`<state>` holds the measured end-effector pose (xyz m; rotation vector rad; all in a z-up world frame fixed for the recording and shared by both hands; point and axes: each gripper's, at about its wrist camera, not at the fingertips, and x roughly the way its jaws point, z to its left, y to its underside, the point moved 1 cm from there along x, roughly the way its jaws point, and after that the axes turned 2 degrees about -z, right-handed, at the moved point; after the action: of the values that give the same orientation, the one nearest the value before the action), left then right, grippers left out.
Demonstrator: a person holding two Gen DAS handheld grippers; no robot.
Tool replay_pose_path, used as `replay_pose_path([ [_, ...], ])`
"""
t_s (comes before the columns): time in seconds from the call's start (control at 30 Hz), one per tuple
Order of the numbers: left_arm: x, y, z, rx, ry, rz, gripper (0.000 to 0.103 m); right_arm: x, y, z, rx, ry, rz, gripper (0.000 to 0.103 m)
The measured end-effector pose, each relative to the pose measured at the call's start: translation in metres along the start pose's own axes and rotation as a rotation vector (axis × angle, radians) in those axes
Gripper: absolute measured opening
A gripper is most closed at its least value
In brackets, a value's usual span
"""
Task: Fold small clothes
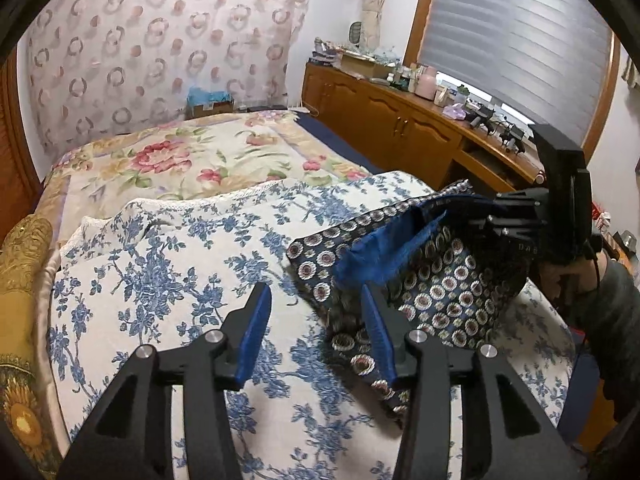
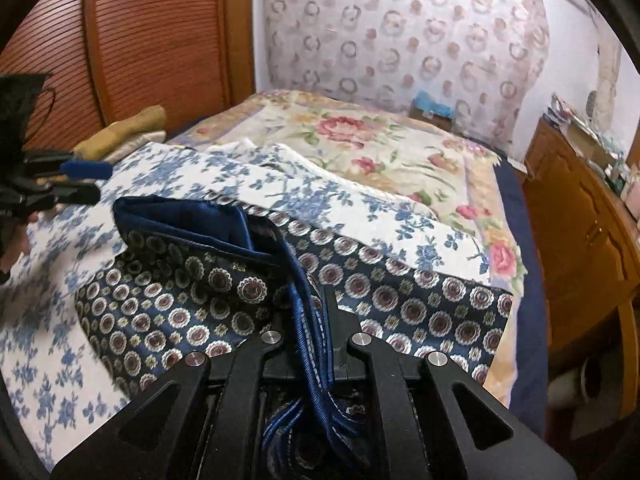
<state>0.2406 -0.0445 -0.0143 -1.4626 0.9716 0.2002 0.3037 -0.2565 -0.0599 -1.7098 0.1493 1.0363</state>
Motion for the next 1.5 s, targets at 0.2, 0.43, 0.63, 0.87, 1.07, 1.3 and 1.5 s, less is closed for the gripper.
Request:
replay_pose_path([
  [0.2,0.027,-0.001,0.005,0.018,0.009,0.058,0.047,0.016,-0.009,-0.012,0.017,0.021,0.018,0.003],
  [0.43,0.060,-0.010,0.010,0.015,0.024,0.120,0.047,0.028,-0.015,-0.020,0.034,0.059,0.027,0.006],
  [0.63,0.084,-0.016,0.019,-0.011,0.024,0.156,0.047,-0.006,-0.022,-0.033,0.107,0.106,-0.058,0.046],
  [0.87,0.100,-0.016,0.019,-0.038,0.045,0.178,0.047,-0.052,0.005,-0.049,0.175,0.157,-0.064,0.057],
  [1.07,0.108,-0.019,0.017,-0.035,0.034,0.173,0.047,-0.045,0.046,-0.067,0.256,0.174,0.014,0.058],
  [1.3,0.112,-0.022,0.016,-0.025,0.030,0.172,0.047,-0.020,0.065,-0.082,0.322,0.136,0.059,0.058],
  [1.5,0.112,-0.021,0.016,-0.013,0.029,0.164,0.047,-0.006,0.064,-0.090,0.357,0.095,0.064,0.064],
])
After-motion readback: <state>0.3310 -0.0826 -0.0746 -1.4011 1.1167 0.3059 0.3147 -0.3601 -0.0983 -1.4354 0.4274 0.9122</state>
